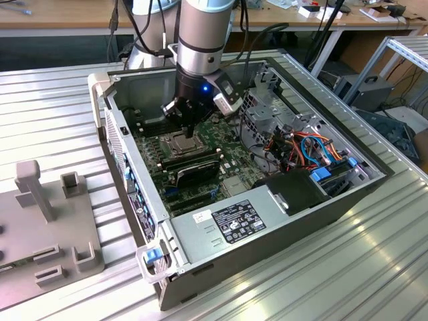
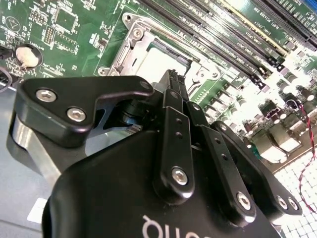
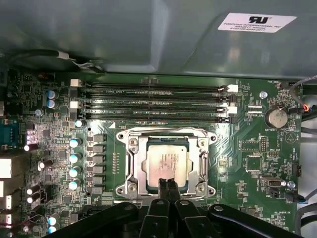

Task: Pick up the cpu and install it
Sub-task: 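Install the second cpu locking lever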

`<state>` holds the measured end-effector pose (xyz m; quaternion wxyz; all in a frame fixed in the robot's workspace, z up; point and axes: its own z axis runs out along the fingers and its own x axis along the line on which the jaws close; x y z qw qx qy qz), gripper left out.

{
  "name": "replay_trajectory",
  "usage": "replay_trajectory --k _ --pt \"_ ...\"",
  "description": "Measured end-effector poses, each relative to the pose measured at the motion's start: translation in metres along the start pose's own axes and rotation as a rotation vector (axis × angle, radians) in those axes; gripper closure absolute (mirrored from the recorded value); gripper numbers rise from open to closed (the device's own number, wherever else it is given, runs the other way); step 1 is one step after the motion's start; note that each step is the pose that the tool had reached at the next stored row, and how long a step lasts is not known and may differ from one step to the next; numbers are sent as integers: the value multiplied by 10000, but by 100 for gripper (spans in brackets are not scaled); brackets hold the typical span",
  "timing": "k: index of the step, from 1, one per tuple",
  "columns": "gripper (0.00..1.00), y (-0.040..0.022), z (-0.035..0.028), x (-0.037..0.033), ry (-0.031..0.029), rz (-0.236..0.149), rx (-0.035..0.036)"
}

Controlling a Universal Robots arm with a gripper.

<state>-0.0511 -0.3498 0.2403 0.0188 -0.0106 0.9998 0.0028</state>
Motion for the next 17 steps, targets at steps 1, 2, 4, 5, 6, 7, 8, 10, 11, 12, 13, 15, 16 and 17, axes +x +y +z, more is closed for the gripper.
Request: replay_trajectory --k 1,2,4,5,6,7,8,10,11,12,13,15,16,17 --pt "89 39 0 -1 0 1 -1" --pt "89 77 1 -1 0 1 0" --pt "89 80 1 -1 0 1 0" --pt "89 82 0 -2 0 1 1" --pt "89 83 0 -1 0 1 0" --pt "89 94 1 -2 0 1 0" --pt "89 105 1 -2 0 1 0" --pt "89 106 1 -2 0 1 0" --pt "89 106 1 -2 0 1 0" --pt "89 107 1 -2 0 1 0" --pt "89 108 1 -2 0 1 0" --pt "89 109 1 -2 0 1 0" --pt "89 110 1 -2 0 1 0" --pt "89 110 1 -2 0 1 0"
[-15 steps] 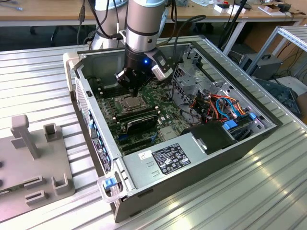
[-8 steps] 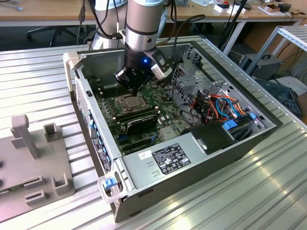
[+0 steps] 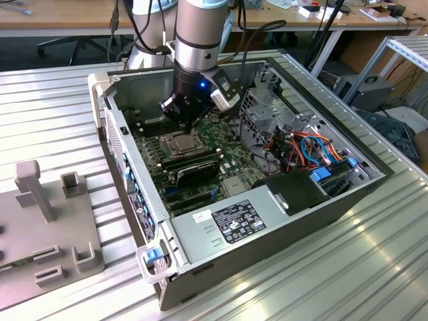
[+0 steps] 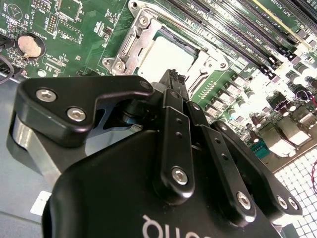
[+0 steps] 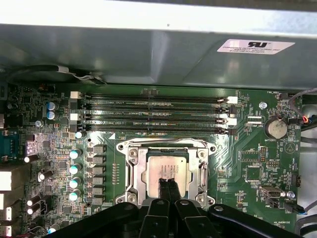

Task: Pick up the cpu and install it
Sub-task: 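Install the second cpu locking lever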

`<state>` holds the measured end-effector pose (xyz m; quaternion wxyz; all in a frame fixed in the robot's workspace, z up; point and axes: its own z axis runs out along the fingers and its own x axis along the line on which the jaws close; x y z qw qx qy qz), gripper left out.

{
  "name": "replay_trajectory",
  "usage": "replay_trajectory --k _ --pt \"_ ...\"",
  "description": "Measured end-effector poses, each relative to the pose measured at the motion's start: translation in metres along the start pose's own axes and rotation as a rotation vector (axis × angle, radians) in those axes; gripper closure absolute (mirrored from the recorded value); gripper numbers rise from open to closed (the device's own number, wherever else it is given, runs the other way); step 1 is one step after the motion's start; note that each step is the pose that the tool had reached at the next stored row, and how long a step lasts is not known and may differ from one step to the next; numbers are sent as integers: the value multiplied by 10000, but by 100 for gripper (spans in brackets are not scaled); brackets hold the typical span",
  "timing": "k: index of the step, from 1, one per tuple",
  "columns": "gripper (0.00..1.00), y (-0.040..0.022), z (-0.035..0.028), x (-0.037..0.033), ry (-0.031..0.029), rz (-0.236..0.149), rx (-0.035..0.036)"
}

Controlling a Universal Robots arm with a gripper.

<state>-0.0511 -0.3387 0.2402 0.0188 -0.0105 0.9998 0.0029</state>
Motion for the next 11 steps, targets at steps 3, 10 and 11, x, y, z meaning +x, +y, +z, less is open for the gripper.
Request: replay_trajectory --k 3,10,11 --pt "89 1 -23 -1 1 0 0" --pt "89 0 -49 -2 0 0 0" --pt "89 0 -49 -2 0 1 0"
